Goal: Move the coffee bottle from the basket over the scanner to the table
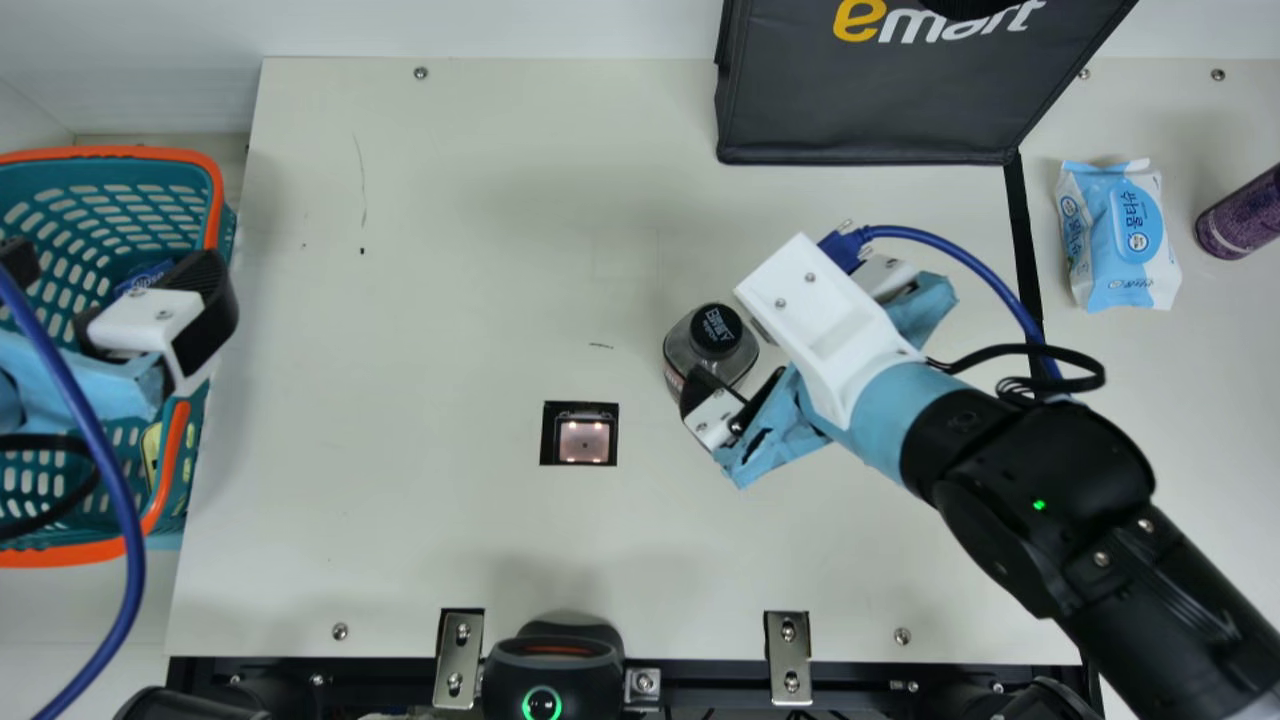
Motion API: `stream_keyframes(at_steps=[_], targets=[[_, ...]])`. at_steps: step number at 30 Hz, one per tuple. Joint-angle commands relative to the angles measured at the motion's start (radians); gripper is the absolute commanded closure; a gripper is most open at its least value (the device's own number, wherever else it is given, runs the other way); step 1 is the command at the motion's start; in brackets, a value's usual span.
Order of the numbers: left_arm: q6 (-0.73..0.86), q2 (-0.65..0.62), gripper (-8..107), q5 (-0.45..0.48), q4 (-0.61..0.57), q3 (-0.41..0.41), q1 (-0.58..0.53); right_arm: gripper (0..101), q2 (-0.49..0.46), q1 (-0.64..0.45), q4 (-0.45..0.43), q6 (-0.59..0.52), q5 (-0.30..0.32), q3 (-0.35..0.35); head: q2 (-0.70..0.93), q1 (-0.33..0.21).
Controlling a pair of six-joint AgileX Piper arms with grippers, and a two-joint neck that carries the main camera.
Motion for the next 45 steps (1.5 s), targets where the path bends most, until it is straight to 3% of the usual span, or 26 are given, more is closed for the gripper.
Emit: stream_keyframes(at_steps=[1,11,20,28,34,45], targets=[[0.000,0.000,9,0.000,0.000,0.000,0.000,6,0.012,0.000,0.008,-0.005,-0.041,0.007,0.000,-0.030],[0.000,0.000,9,0.000,0.000,0.000,0.000,6,0.072,-0.001,0.054,-0.028,-0.150,0.042,0.000,-0.030],[0.000,0.000,9,0.000,0.000,0.000,0.000,6,0.108,-0.014,0.108,-0.048,-0.149,0.039,0.000,-0.030],[0.000,0.000,9,0.000,0.000,0.000,0.000,60,0.127,-0.037,0.155,-0.068,-0.121,0.025,0.000,-0.030],[0.000,0.000,9,0.000,0.000,0.000,0.000,100,0.114,-0.039,0.138,-0.042,-0.113,0.019,0.000,-0.030],[0.000,0.000,9,0.000,0.000,0.000,0.000,101,0.018,-0.013,0.063,0.054,-0.095,0.012,0.000,-0.030]])
